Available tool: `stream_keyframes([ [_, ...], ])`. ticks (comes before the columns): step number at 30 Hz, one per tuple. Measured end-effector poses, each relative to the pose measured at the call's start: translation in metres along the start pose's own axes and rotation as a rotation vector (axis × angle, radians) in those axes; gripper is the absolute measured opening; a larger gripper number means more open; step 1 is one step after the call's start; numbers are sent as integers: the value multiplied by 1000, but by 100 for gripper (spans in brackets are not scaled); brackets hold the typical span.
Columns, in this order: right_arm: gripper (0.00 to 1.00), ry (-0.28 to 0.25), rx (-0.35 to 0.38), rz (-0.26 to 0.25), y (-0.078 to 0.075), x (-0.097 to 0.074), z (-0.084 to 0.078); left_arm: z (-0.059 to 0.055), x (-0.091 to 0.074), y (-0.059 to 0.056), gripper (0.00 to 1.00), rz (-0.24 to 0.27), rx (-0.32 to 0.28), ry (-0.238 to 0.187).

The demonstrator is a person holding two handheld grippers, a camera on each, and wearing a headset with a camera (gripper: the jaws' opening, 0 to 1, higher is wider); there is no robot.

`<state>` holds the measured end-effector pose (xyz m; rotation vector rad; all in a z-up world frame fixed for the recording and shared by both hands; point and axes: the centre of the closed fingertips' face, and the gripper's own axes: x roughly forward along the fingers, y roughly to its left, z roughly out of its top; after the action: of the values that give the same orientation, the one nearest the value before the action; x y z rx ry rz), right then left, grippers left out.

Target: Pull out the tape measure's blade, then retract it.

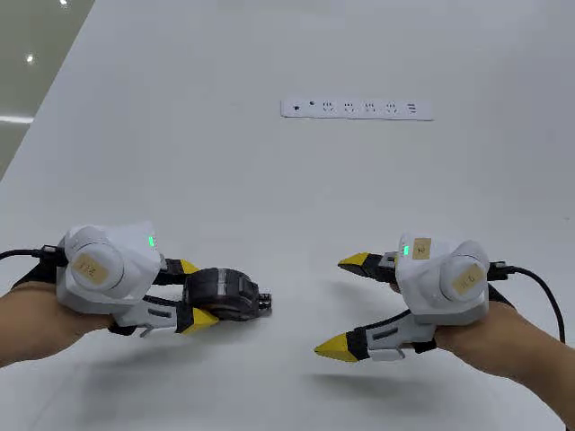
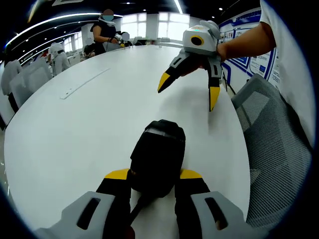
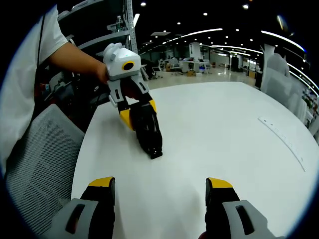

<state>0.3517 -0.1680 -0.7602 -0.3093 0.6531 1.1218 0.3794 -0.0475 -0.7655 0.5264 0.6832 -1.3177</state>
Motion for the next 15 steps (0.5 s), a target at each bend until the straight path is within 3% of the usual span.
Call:
stream_keyframes([
  [13, 56, -43, -64, 50, 2, 38, 18, -2, 1, 2, 28, 1, 18, 22],
  [15, 52, -31, -76, 53, 1, 44, 17, -3, 1, 3, 28, 0, 18, 24],
])
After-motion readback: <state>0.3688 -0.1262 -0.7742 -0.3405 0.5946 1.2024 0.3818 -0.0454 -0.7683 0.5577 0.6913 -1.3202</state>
